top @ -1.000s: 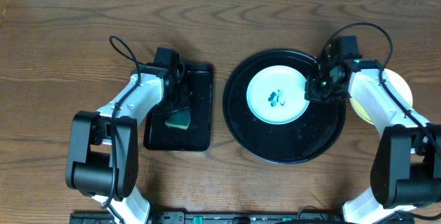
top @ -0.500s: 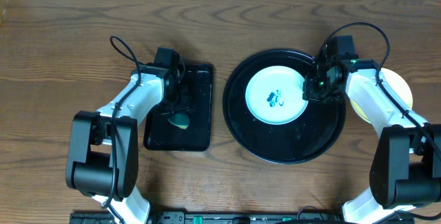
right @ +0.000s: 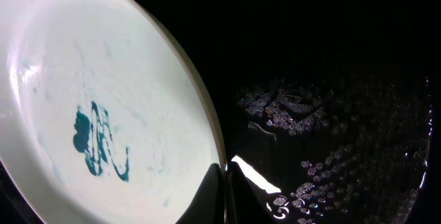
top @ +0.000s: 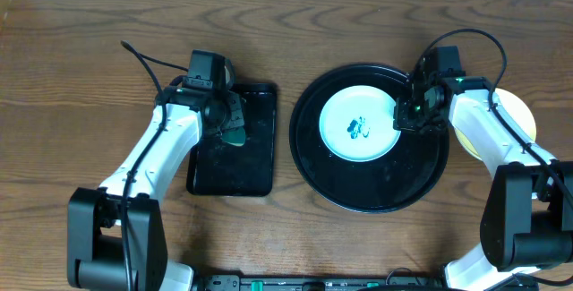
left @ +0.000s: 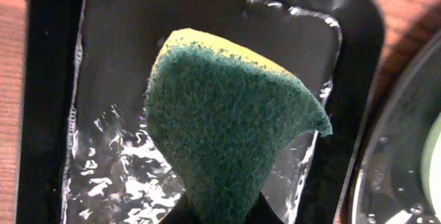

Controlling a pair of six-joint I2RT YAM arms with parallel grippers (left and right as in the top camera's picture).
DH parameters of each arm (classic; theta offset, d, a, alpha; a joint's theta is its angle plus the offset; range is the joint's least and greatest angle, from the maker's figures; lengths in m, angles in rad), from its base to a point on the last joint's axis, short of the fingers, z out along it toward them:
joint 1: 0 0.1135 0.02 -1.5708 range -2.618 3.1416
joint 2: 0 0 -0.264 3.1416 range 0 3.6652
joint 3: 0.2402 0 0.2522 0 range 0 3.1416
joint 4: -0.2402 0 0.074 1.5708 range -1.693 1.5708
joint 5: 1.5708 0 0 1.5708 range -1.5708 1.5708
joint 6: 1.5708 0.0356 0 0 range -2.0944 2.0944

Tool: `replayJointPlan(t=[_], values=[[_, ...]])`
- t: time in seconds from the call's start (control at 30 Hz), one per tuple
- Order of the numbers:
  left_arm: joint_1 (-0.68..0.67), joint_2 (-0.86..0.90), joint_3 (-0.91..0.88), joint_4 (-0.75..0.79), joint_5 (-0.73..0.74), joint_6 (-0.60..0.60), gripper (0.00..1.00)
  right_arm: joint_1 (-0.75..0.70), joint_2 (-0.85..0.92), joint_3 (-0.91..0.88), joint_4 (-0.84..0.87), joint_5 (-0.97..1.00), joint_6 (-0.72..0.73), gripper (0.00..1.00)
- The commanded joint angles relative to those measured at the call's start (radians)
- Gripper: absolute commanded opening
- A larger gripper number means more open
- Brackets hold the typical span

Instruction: Clean dirty plates on tray and stack at the side

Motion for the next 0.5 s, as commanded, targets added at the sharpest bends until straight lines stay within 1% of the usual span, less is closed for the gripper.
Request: replayJointPlan(t=[0.0, 0.23, 0.3, 0.47], values=[[0.002, -0.009, 0.025, 0.001, -0.009, 0.011, 0.08, 0.014, 0.01, 0.012, 0.002, 0.01, 0.011, 0.01], [0.002, -0.013, 0.025, 0.016, -0.009, 0.011, 0.07, 0.013, 0.01, 0.012, 0.002, 0.01, 0.011, 0.01], [0.002, -0.026, 0.025, 0.03, -0.009, 0.029, 0.07, 0.014, 0.01, 0.012, 0.001, 0.01, 0.011, 0.01], [0.002, -0.097, 0.025, 0.118, -0.009, 0.076, 0.08, 0.014, 0.01, 0.012, 0.002, 0.01, 0.011, 0.01]])
